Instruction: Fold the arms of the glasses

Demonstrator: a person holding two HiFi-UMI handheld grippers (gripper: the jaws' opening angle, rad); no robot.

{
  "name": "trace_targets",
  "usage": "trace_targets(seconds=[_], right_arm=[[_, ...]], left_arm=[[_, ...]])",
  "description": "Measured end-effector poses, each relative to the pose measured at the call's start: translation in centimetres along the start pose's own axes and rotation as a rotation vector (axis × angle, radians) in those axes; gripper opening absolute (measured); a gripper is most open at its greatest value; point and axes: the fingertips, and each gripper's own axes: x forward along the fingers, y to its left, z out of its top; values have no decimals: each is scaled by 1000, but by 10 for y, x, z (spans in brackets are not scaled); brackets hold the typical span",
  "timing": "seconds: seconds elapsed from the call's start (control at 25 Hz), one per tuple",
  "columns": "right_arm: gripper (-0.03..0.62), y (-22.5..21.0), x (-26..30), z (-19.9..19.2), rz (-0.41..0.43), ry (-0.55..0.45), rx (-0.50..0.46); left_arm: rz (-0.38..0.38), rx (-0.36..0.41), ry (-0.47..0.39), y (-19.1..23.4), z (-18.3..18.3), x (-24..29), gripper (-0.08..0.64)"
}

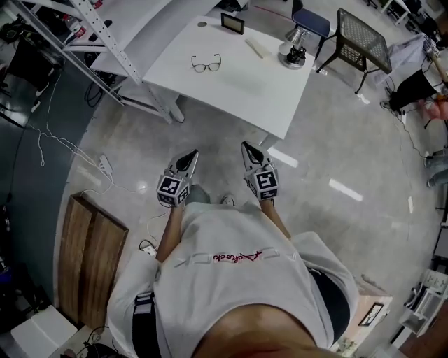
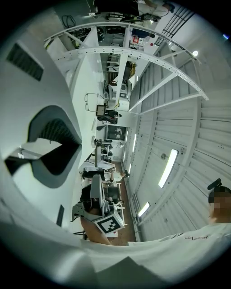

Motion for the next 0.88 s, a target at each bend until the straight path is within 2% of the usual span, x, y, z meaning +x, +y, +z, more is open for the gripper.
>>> trace_targets(seconds=[0.48, 0.88], right_arm=[[8, -1, 28, -1, 61, 4, 0], [8, -25, 77, 9, 65, 5, -29]], left_arm=[[25, -22, -10, 18, -3, 16, 12], [-3, -57, -23, 53, -4, 57, 12]])
